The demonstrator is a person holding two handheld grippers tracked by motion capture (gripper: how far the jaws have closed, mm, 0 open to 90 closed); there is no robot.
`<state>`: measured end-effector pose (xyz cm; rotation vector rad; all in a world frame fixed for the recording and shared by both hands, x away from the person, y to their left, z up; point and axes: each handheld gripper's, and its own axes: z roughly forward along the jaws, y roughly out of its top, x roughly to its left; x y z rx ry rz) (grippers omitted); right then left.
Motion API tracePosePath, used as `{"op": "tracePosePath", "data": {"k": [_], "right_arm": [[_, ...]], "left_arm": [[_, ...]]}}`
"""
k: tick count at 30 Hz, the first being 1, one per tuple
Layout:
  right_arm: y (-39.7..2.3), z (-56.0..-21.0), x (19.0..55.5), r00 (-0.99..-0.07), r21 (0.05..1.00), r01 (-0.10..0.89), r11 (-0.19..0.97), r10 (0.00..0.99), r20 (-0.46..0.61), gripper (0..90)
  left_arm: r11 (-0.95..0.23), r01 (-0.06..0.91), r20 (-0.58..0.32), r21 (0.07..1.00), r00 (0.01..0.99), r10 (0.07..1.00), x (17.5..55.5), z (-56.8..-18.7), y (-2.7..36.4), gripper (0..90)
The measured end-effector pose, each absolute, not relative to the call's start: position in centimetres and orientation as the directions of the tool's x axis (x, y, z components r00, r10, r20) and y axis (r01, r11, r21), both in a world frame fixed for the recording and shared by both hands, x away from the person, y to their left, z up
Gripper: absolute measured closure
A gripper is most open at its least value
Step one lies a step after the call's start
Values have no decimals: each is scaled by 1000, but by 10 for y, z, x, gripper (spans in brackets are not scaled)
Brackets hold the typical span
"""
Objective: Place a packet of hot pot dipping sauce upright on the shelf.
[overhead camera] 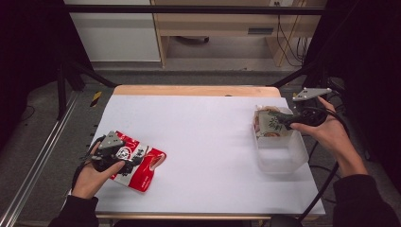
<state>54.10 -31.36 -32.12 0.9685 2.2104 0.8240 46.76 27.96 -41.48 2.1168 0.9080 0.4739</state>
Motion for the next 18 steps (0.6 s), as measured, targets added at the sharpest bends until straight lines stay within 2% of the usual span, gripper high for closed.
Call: {"op": "tracePosePath", "data": {"k": [9, 14, 18], "right_arm": [[-290, -302, 513, -549, 781, 350, 517, 789, -277, 104], [-263, -293, 494, -552, 814, 274, 512, 777, -303, 106], [-238, -290, 485, -562, 820, 257, 512, 769, -304, 106]], "left_arm": [[-449, 450, 50, 772, 661, 749, 462, -418, 285, 56], [-457, 431, 71, 778, 663, 745, 458, -416, 289, 56], [-454, 432, 78, 779, 652, 754, 458, -416, 293, 61]]}}
